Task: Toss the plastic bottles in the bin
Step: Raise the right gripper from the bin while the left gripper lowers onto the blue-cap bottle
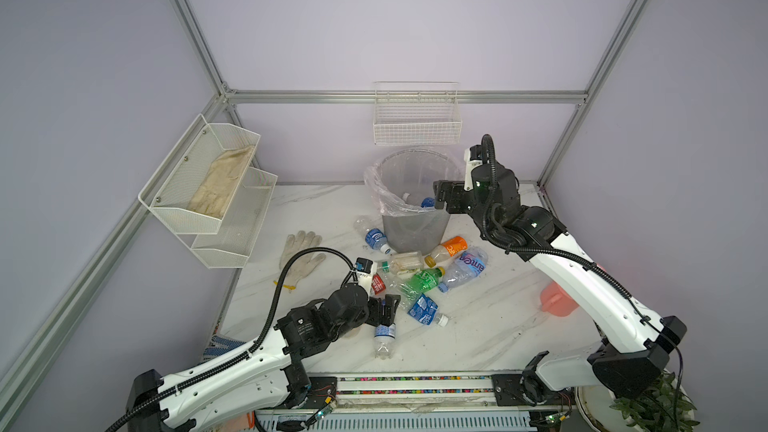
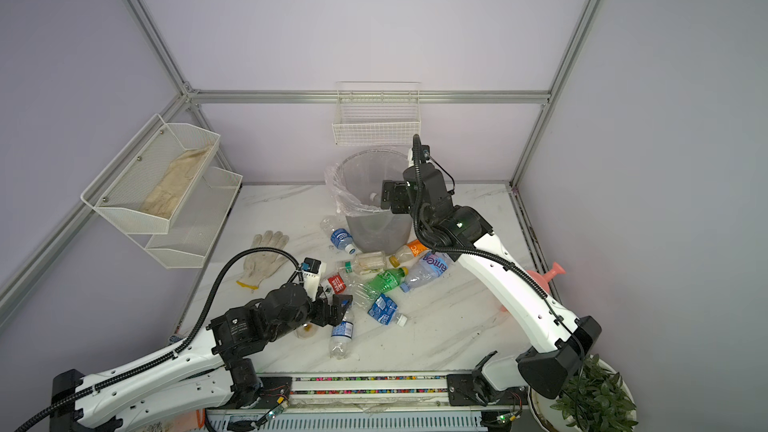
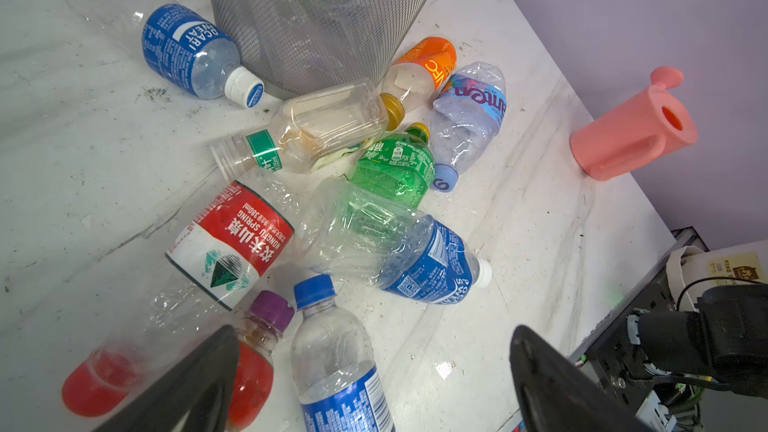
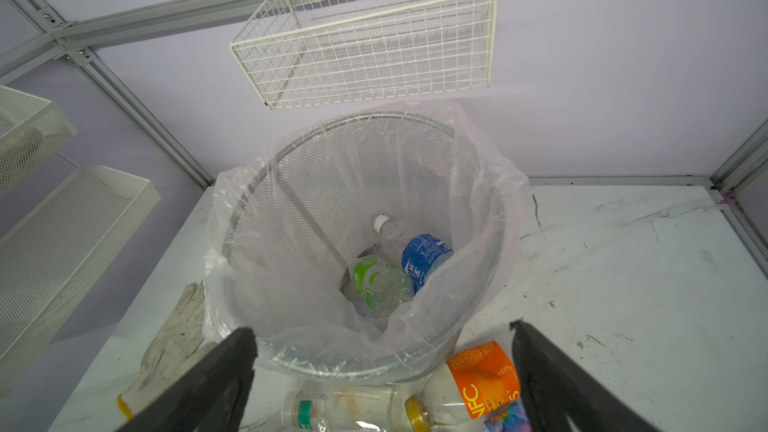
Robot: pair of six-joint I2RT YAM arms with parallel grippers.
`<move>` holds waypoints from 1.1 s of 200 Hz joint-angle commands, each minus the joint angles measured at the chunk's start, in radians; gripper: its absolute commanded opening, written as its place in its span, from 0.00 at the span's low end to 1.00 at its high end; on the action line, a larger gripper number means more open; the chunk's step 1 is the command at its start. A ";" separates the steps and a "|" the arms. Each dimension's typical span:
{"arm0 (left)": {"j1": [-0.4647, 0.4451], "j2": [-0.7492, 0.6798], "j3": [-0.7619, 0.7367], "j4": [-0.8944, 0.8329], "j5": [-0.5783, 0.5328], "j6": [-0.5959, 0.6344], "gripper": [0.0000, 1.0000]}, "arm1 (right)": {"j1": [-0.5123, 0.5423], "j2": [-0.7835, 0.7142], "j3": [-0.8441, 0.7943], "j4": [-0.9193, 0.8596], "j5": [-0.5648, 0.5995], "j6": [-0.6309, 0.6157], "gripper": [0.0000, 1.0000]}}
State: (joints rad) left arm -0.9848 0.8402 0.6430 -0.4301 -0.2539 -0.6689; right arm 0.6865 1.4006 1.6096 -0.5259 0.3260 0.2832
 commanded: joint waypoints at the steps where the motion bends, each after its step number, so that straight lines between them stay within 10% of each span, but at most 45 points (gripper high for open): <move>1: -0.008 0.012 -0.023 0.010 0.012 -0.037 1.00 | 0.004 -0.022 -0.020 0.021 0.019 0.002 0.97; 220: -0.026 0.196 -0.058 -0.009 0.076 -0.170 0.99 | 0.004 -0.074 -0.100 0.018 0.017 0.033 0.98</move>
State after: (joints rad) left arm -1.0042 1.0203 0.6258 -0.4461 -0.1860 -0.8177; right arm 0.6865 1.3575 1.5181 -0.5117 0.3260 0.3058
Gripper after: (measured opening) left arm 0.998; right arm 0.974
